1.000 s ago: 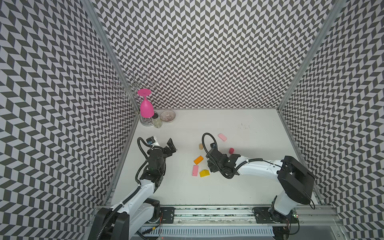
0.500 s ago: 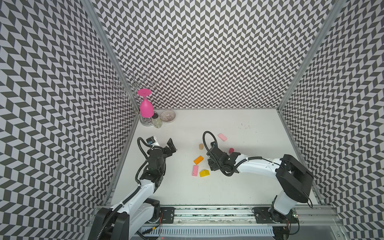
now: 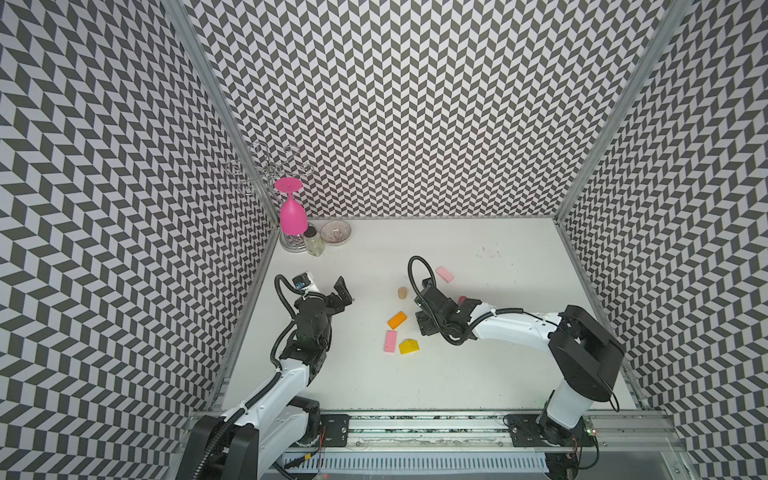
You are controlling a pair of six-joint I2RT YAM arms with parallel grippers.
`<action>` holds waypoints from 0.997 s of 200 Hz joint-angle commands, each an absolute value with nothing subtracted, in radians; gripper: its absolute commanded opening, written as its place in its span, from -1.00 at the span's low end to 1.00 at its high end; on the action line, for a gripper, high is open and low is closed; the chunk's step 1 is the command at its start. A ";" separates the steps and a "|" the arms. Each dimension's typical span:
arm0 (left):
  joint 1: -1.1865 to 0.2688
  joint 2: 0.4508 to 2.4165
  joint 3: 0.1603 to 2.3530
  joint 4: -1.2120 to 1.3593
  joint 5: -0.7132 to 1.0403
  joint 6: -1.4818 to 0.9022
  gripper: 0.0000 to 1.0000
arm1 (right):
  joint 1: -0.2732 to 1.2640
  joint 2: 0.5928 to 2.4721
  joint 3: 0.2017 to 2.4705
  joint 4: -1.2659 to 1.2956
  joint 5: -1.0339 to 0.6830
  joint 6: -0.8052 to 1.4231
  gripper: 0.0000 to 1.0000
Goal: Build the wood block tower
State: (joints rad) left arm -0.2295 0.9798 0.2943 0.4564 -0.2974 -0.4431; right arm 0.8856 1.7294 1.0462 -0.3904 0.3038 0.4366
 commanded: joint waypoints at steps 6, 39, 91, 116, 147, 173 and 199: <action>-0.235 0.974 0.289 0.483 -0.301 -0.448 1.00 | 0.875 1.744 1.075 -0.362 0.298 0.432 0.28; -0.235 0.974 0.288 0.483 -0.301 -0.447 1.00 | 0.867 1.753 1.083 -0.367 0.296 0.431 0.29; -0.235 0.974 0.288 0.485 -0.301 -0.448 1.00 | 0.862 1.781 1.106 -0.383 0.306 0.445 0.34; -0.235 0.975 0.288 0.484 -0.301 -0.448 1.00 | 0.862 1.790 1.116 -0.385 0.304 0.449 0.36; -0.235 0.974 0.288 0.484 -0.301 -0.448 1.00 | 0.854 1.798 1.123 -0.393 0.308 0.466 0.47; -0.235 0.973 0.287 0.485 -0.299 -0.445 1.00 | 0.846 1.798 1.120 -0.399 0.316 0.479 0.57; -0.235 0.971 0.287 0.486 -0.299 -0.446 1.00 | 0.838 1.798 1.118 -0.403 0.325 0.494 0.71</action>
